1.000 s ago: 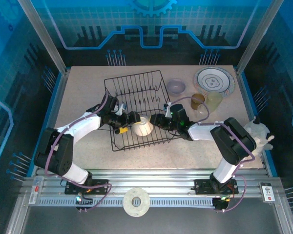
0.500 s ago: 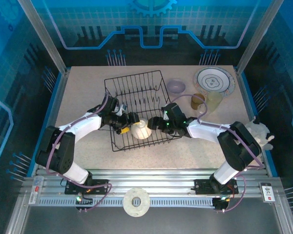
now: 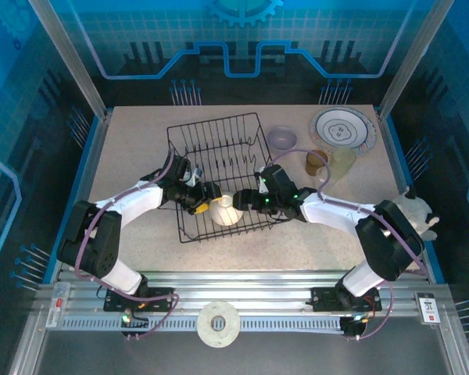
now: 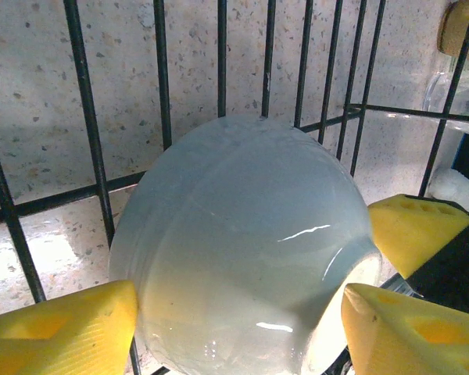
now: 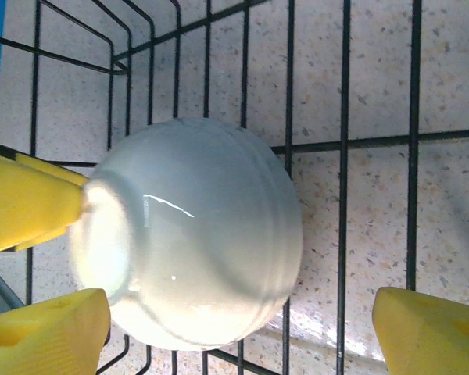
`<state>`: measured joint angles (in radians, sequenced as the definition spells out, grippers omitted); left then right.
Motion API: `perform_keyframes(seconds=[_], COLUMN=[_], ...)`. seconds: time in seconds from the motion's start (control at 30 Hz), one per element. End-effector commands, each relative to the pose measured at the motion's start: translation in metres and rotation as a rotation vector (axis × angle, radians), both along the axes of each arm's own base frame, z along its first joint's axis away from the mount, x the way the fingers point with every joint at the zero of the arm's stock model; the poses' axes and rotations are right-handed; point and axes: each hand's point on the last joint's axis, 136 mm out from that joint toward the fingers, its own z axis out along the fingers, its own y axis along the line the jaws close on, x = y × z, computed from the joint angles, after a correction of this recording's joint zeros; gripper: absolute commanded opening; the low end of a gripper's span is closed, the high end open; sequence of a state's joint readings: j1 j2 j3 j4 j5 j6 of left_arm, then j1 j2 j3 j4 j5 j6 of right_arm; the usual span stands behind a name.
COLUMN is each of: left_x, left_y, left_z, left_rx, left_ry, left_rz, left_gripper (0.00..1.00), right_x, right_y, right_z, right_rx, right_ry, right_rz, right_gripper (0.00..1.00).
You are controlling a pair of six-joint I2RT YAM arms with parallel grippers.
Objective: Unload the mixed dishes from the dish rack
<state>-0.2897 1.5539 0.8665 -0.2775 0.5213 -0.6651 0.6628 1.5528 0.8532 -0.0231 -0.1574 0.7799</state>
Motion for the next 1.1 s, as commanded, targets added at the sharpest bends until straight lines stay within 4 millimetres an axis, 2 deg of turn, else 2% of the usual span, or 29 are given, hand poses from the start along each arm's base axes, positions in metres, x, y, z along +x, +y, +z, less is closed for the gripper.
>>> perform_keyframes(seconds=[0.0, 0.03, 0.07, 0.13, 0.4, 0.53, 0.77, 0.97, 1.07], left_x=[-0.002, -0.002, -0.002, -0.002, -0.003, -0.002, -0.002, -0.002, -0.001], left_y=[0.0, 0.0, 0.0, -0.001, -0.001, -0.001, -0.001, -0.001, -0.002], left_z=[-0.007, -0.008, -0.008, -0.009, -0.009, -0.009, -0.01, -0.008, -0.006], left_rx=[-0.017, -0.016, -0.015, -0.017, -0.017, -0.018, -0.02, -0.026, -0.032], left_ry=[0.029, 0.031, 0.031, 0.033, 0.034, 0.032, 0.036, 0.036, 0.031], left_rz=[0.004, 0.004, 0.005, 0.006, 0.004, 0.003, 0.004, 0.007, 0.008], left_gripper=[0.69, 0.69, 0.69, 0.69, 0.68, 0.68, 0.68, 0.69, 0.69], right_x=[0.001, -0.001, 0.004, 0.004, 0.0, -0.006, -0.016, -0.016, -0.015], right_y=[0.011, 0.012, 0.018, 0.023, 0.03, 0.024, 0.017, 0.012, 0.002], right_z=[0.015, 0.011, 0.018, 0.015, -0.01, -0.024, -0.049, -0.065, -0.073], right_rx=[0.025, 0.018, 0.026, 0.009, -0.109, -0.198, -0.229, -0.179, -0.145], right_ry=[-0.048, -0.038, -0.049, -0.039, 0.017, 0.044, 0.112, 0.161, 0.19], right_rz=[0.04, 0.048, 0.059, 0.08, 0.121, 0.122, 0.098, 0.061, 0.018], right_gripper=[0.9, 0.91, 0.92, 0.93, 0.91, 0.9, 0.84, 0.73, 0.7])
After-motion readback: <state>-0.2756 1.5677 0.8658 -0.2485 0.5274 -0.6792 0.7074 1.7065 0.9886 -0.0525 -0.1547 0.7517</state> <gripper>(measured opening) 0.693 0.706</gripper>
